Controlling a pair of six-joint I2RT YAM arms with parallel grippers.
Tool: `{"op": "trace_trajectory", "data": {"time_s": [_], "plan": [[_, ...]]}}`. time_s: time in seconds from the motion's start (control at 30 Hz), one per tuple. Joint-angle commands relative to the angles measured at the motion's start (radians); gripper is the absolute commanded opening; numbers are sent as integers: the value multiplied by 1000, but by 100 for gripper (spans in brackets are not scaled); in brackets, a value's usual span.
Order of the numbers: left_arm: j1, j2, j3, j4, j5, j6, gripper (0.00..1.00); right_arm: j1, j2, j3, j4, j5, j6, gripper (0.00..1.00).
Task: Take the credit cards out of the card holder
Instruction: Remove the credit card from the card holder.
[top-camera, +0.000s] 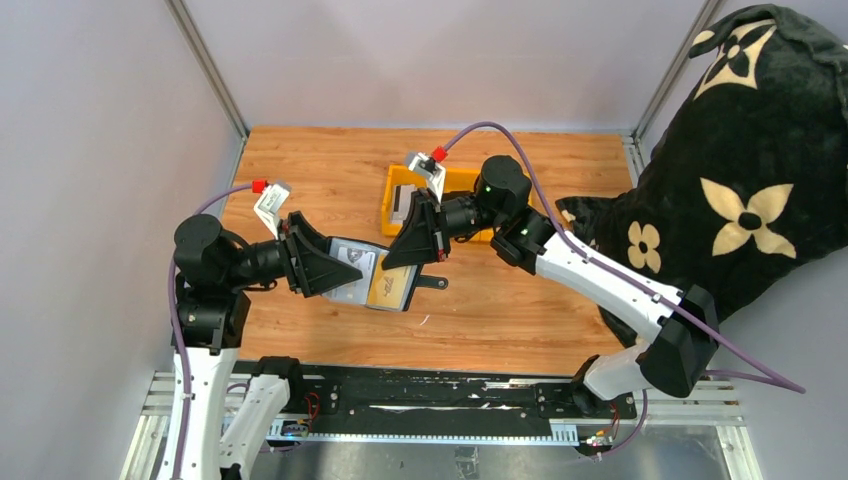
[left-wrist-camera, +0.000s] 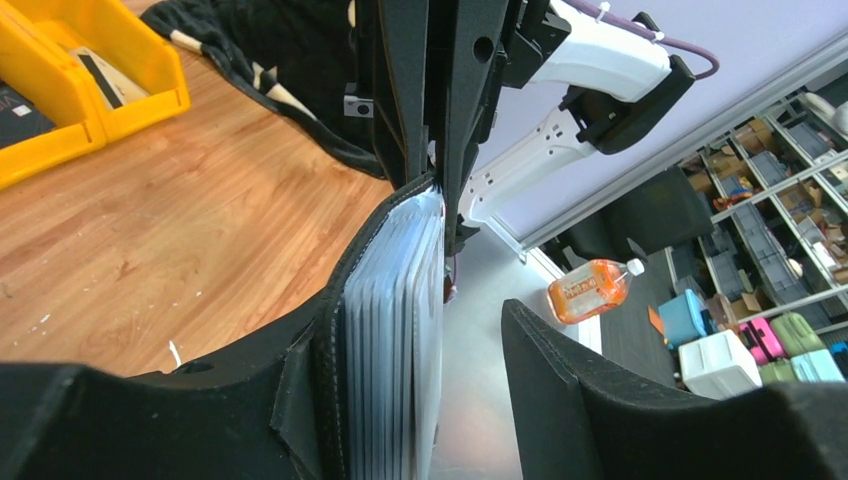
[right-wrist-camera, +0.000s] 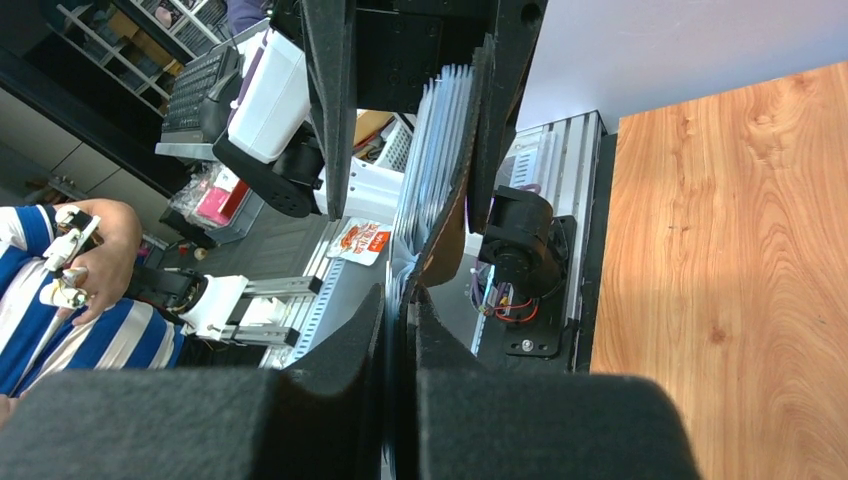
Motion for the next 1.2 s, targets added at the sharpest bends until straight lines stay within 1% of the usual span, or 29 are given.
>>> {"op": "trace_trajectory", "data": {"time_s": [0.0,0.17,0.27,0.37,0.43,0.5,0.7,0.83,1.0,1.17], "plan": [[0,-28,-28,-9,28,-25,58,-33,-32,-9,123,57,26,0],[0,-23,-23,-8,36,-31,56,-48,-42,-23,121,55,27,0],[0,-22,-8,-6,45,-33,60,-72,-65,-32,108,53,13,0],[-1,-17,17,-5,30,-47,62,-77,-79,-13,29,59,-48,0],[0,-20,25,23,20,-80,62,-77,-76,3,5,51,-60,0],[0,-27,22,64,14,-127,63,-76,-74,16,1,46,-64,0],[0,-42,0,83,-11,-128,63,-61,-70,28,44,40,-37,0],[0,-41,-36,148,-37,-167,60,-40,-54,28,64,42,-23,0],[0,-37,-83,266,-50,-256,53,-25,-32,34,117,49,8,0],[0,-39,-99,285,-48,-270,42,-26,-23,39,126,47,14,0]]}}
